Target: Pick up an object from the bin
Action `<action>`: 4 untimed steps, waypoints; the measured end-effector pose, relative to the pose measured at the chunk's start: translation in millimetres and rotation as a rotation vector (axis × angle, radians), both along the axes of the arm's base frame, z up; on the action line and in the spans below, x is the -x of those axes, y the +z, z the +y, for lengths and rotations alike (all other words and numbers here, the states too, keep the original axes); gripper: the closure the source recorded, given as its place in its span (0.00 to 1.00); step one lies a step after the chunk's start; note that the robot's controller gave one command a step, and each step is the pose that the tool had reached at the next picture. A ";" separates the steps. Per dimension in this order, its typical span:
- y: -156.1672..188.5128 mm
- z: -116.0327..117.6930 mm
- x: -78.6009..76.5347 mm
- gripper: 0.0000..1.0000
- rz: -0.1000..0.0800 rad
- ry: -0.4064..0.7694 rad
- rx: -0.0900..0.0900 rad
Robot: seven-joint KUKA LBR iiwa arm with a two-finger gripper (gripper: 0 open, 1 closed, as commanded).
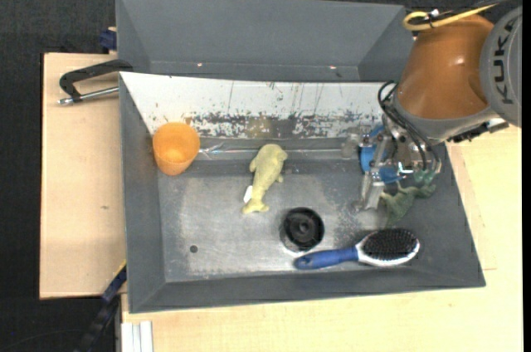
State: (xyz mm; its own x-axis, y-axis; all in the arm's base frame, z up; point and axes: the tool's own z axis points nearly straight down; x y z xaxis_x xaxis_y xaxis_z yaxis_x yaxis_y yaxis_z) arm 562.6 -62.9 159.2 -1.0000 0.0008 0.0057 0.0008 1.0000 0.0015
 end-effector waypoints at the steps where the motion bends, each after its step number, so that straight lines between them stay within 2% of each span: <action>1: -58.7 72.2 25.6 0.00 -0.002 0.173 -0.003; 2: -89.7 67.1 41.8 0.00 0.000 0.190 0.000; 3: -84.5 66.9 39.4 1.00 -0.005 0.191 0.001; 4: 62.3 67.2 26.6 1.00 -0.021 0.143 0.001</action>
Offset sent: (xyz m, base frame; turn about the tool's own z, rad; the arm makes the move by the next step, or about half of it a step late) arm -0.0249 0.0686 -0.0577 -0.1702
